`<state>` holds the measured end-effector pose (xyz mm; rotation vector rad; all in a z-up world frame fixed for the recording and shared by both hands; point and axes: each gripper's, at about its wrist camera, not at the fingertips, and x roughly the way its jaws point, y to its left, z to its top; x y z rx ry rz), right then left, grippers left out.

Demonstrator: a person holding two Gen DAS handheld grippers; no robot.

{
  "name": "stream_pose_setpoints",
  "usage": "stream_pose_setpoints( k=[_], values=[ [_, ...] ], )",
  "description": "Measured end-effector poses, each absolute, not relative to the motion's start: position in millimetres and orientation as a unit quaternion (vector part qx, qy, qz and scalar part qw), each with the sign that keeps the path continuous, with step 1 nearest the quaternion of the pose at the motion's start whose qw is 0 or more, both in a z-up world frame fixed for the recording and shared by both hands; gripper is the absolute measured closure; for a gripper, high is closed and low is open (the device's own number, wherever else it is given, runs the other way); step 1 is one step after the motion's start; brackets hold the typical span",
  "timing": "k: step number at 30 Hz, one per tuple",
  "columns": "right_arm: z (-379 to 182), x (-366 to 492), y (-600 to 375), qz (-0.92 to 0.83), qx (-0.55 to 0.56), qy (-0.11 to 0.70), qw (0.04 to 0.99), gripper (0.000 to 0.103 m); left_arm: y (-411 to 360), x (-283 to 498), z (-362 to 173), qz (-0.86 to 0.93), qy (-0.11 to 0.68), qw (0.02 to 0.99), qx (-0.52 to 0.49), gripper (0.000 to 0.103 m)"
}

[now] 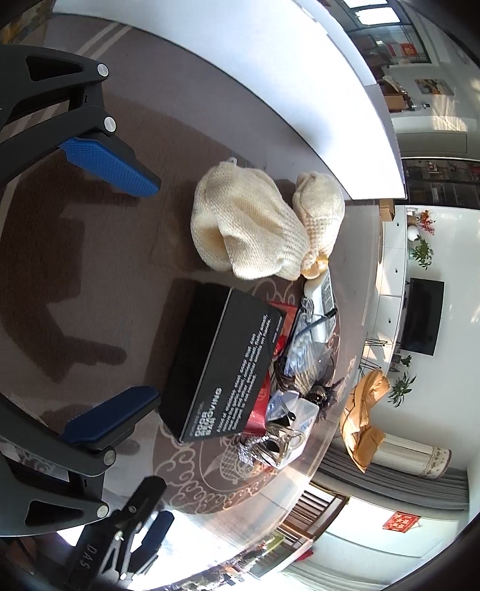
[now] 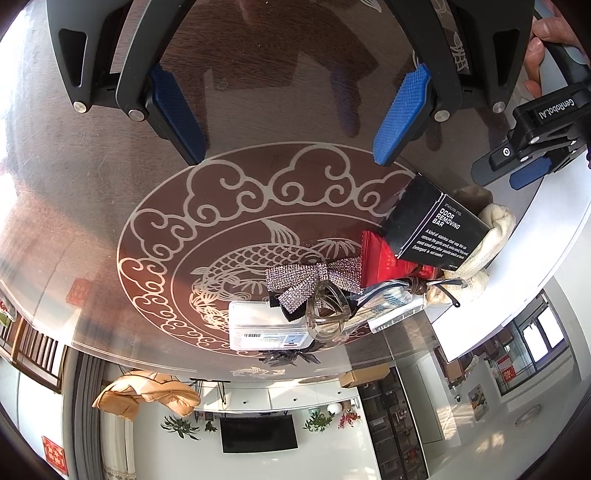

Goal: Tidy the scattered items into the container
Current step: 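Move the left tool toward the cream knitted glove while the right tool waits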

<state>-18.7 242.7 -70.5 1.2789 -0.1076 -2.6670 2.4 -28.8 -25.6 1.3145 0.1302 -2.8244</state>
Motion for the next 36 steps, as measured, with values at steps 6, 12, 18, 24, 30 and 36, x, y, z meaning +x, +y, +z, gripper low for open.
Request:
stream_pose_setpoints(
  k=[6, 12, 18, 24, 30, 36],
  values=[
    [-69.7, -18.3, 251.3, -0.898, 0.424, -0.062, 0.102, 0.01, -37.4, 9.6, -27.7, -0.9, -0.012, 0.043, 0.434, 0.0],
    [-69.2, -17.4, 259.7, -0.898, 0.419, -0.084, 0.103, 0.01, -34.2, 1.7, -34.1, -0.89, -0.017, 0.037, 0.455, 0.0],
    [-69.1, -17.0, 259.9, -0.898, 0.418, -0.088, 0.105, 0.01, -38.6, -2.2, -37.5, -0.889, -0.007, 0.026, 0.456, 0.0],
    [-69.6, -16.9, 260.9, -0.898, 0.417, -0.093, 0.106, 0.01, -45.2, -5.1, -37.9, -0.888, 0.007, 0.021, 0.46, 0.0],
    [-70.0, -17.5, 259.7, -0.898, 0.419, -0.088, 0.104, 0.01, -45.2, -5.2, -38.3, -0.888, 0.008, 0.021, 0.46, 0.0],
    [-70.7, -17.8, 257.2, -0.898, 0.421, -0.079, 0.099, 0.01, -46.9, -0.9, -38.8, -0.888, 0.004, 0.014, 0.459, 0.0]
  ],
)
